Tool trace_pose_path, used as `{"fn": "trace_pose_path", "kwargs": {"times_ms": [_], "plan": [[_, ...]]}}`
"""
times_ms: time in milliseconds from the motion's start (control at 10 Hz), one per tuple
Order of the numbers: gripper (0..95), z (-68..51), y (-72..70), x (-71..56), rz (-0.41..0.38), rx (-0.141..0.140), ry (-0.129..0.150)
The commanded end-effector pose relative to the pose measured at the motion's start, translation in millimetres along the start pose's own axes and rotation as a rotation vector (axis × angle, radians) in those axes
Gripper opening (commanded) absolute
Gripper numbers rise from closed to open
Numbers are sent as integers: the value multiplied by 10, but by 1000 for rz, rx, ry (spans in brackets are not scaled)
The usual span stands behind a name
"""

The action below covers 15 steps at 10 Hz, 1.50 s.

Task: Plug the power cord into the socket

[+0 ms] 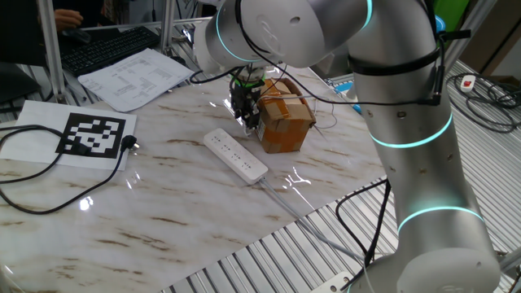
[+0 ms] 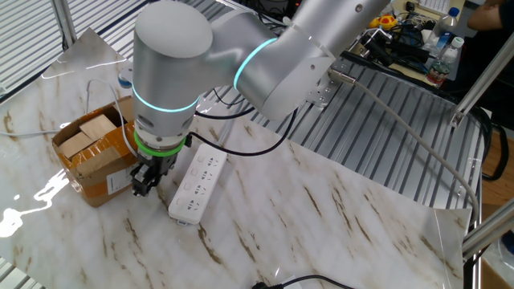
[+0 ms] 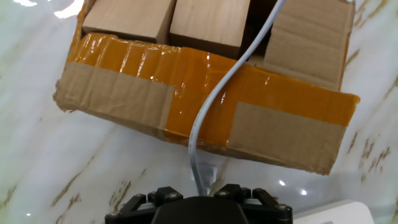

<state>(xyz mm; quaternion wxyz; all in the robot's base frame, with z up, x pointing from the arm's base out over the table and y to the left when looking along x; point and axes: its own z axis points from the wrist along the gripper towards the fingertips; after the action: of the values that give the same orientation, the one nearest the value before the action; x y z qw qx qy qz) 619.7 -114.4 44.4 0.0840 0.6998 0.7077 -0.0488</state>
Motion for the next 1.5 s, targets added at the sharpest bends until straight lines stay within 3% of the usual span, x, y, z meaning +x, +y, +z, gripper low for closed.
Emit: {"fn": "trace_pose_path", "kwargs": {"times_ms": [100,600,900,1500], "plan": [[570,-5,3,-6,17,3,-8],[570,-5,3,-6,31,4,10],[570,-5,3,-6,37,20,11],[570,-5,3,-6,46,40,-16]]}}
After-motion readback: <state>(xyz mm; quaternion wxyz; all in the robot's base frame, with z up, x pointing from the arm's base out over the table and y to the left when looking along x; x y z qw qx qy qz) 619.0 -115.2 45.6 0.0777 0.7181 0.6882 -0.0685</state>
